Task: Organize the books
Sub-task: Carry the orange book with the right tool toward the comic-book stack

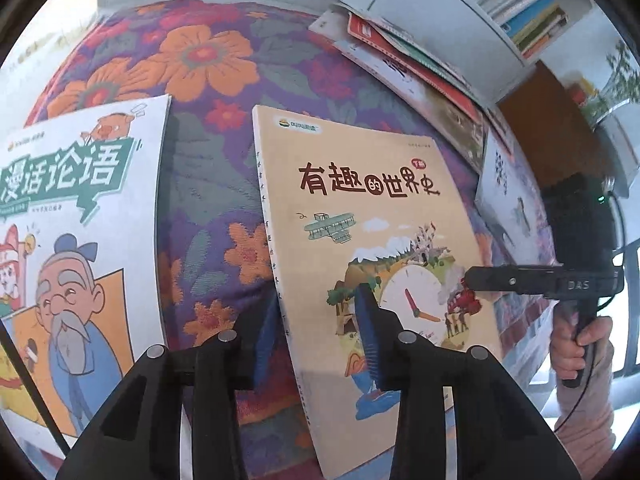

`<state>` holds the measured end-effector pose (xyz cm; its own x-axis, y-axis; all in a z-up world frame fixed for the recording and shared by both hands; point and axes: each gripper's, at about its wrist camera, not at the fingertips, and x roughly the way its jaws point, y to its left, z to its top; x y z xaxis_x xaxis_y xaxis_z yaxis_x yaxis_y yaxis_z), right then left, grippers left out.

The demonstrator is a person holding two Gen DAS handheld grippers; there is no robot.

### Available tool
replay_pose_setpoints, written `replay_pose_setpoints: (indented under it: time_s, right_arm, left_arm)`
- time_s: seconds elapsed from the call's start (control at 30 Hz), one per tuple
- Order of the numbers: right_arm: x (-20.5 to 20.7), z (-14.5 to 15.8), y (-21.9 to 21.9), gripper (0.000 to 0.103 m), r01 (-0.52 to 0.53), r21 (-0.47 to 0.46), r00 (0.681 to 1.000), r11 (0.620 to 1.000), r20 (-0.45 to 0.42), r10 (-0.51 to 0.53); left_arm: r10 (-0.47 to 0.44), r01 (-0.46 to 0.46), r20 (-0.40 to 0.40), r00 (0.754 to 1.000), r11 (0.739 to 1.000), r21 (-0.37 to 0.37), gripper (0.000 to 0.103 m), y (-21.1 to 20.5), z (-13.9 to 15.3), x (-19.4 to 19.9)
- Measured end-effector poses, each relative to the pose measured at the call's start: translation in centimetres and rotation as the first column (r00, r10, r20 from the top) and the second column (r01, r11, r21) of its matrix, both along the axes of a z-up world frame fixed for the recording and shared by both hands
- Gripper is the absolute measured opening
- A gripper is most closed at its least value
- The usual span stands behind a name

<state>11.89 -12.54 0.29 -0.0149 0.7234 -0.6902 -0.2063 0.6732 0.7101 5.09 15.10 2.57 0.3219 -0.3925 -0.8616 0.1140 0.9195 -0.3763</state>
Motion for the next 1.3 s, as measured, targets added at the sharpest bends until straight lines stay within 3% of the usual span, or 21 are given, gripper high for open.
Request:
replay_pose_setpoints:
  time_s: [0.17, 0.37, 0.4, 0.47, 0.5, 0.6, 0.7, 0.8, 0.9, 1.0, 1.13, 1.3]
  right_arm:
    - [-1.0, 1.6, -0.5, 0.016, -0.002, 0.059, 1.0, 0.998, 0.02, 0.0]
    - [-2.1, 4.3, 1.4, 0.016, -0.068, 0.004, 0.989, 0.998, 0.13, 0.067]
    - [-2.3, 4.7, 1.7, 0.016, -0.072, -0.002, 0.987, 0.997, 0.144, 0.071]
    - [-2.4, 5.2, 2.1, 0.016, -0.076, -0.004, 0.985, 0.997, 0.152, 0.076]
    - [-2.4, 5.3, 2.2, 0.016, -0.077, 0.0, 0.986, 0.997, 0.149, 0.076]
    - [-2.4, 4.8, 2.9, 0.016, -0.061, -0.046, 0.988, 0.997, 0.139, 0.067]
    - [-2.3, 3.3, 2.6, 0.016, -0.04, -0.061, 0.994, 0.997, 0.102, 0.046]
    - [-2.1, 2.0, 2.3, 0.016, -0.02, -0.06, 0.998, 0.998, 0.064, 0.024]
    - [-1.7, 0.8, 2.4, 0.017, -0.017, -0.065, 0.999, 0.998, 0.04, 0.02]
    - [-1.2, 0.3, 2.3, 0.017, -0.016, -0.037, 1.0, 0.999, 0.02, 0.017]
    - [-0.8, 0.1, 2.4, 0.017, -0.024, -0.028, 0.999, 0.999, 0.024, 0.025]
    - [-1.9, 1.6, 2.9, 0.018, -0.05, -0.086, 0.995, 0.995, 0.079, 0.057]
  left_arm:
    - [-0.026, 0.025, -0.001, 1.0, 0.999, -0.036, 0.035, 0.5, 0.1, -0.2]
    - [-0.039, 0.038, 0.036, 0.999, 0.998, 0.043, 0.034, -0.1, 1.0, -1.1]
    - [-0.04, 0.039, 0.05, 0.998, 0.999, 0.034, 0.034, -0.1, 1.4, -1.2]
    - [-0.075, 0.079, 0.073, 0.995, 0.995, -0.053, 0.034, -0.5, 2.2, -1.4]
    - [-0.093, 0.097, 0.076, 0.993, 0.993, -0.063, 0.034, -0.8, 2.5, -1.5]
    - [-0.081, 0.073, 0.088, 0.993, 0.994, 0.085, 0.036, -1.6, 2.5, -1.6]
    - [0.007, -0.008, 0.007, 1.0, 0.995, 0.102, 0.037, 0.1, 0.9, -1.2]
    - [0.024, -0.023, -0.008, 1.0, 0.998, 0.051, 0.039, 1.4, 0.2, -1.1]
    - [0.002, -0.001, -0.009, 1.0, 0.998, 0.067, 0.047, 0.8, 0.4, -0.9]
    - [-0.029, 0.028, 0.008, 1.0, 0.995, 0.092, 0.048, -0.3, 0.2, -0.3]
    - [-0.034, 0.032, 0.011, 0.999, 0.994, 0.107, 0.046, -1.1, 0.2, -0.1]
    - [-0.032, 0.027, 0.059, 0.998, 0.996, 0.09, 0.046, -1.2, 1.9, -0.5]
